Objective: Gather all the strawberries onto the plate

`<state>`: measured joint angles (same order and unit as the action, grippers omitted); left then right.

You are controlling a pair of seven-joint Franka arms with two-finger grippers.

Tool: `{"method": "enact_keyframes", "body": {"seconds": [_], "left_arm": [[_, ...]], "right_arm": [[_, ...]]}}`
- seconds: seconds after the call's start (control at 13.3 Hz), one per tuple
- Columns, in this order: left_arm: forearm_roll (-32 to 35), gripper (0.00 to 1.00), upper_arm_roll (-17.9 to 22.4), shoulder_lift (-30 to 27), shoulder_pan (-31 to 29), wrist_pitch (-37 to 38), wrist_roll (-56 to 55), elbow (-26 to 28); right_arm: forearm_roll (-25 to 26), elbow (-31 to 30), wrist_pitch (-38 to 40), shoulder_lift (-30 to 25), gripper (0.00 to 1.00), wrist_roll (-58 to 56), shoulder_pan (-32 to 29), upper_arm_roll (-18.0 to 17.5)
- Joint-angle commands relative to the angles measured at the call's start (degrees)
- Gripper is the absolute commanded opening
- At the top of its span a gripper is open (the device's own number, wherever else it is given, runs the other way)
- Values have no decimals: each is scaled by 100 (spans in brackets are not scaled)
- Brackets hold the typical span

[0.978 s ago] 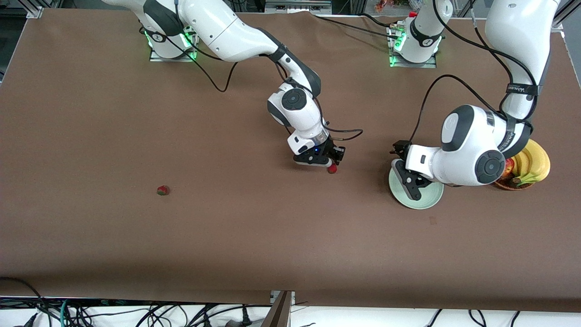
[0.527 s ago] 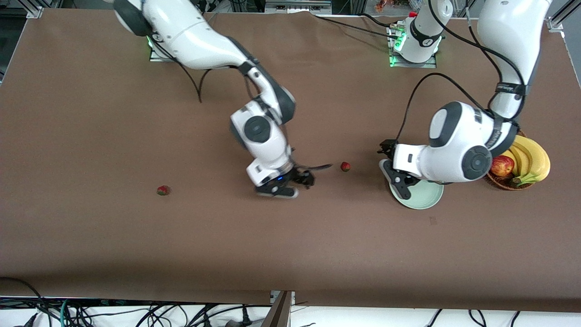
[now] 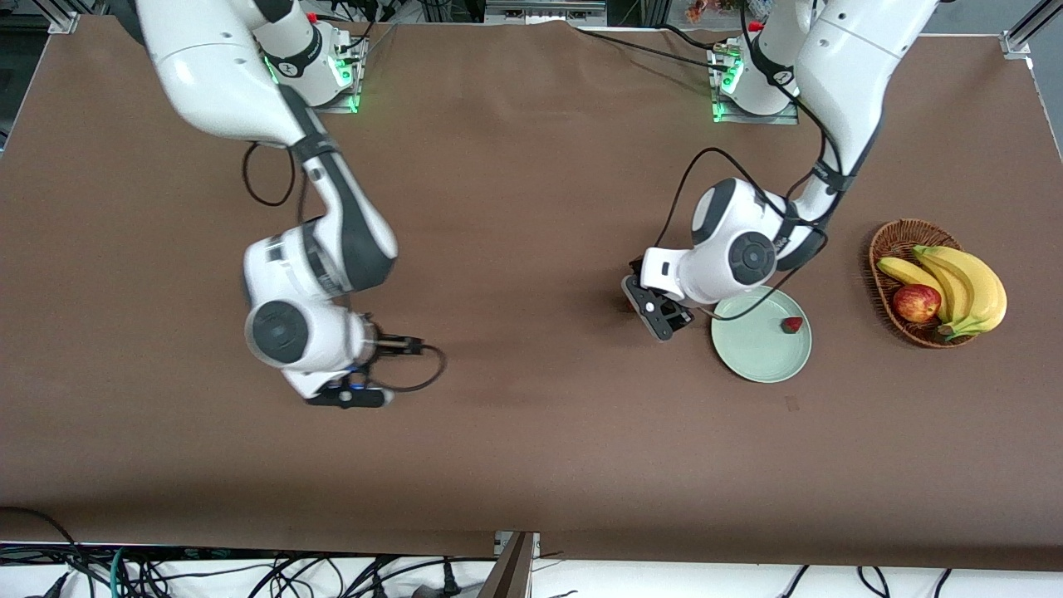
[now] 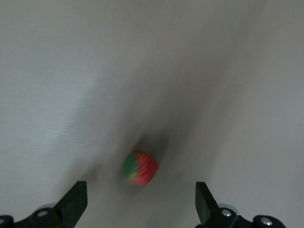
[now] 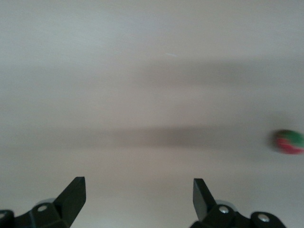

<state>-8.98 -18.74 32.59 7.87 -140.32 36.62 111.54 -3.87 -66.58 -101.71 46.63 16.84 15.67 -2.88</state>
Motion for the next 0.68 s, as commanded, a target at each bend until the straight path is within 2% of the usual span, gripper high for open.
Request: {"method": "enact_keyframes", "body": {"seconds": [0.0,0.23,0.3,0.45,0.6], "left_arm": [[289,100,81,1,311,-626,-532,316],[537,100,81,81,294,-830,-656,316],[546,93,90,81,294,-830,-621,316],[669,60,90,90,311,-830,-647,307],[905,21,81,90,294,-830,-647,307]], "right_arm": [[44,-363,354,-136,100,-925,-458,67],[62,-820,248,-172,100,-1717,-477,577],[62,-979,196,-180,100,-1841,-468,717],[44,-1356,-197,-224,100,-2087,-477,885],[36,-1874,-864,-330,100,-2194,-477,894]]}}
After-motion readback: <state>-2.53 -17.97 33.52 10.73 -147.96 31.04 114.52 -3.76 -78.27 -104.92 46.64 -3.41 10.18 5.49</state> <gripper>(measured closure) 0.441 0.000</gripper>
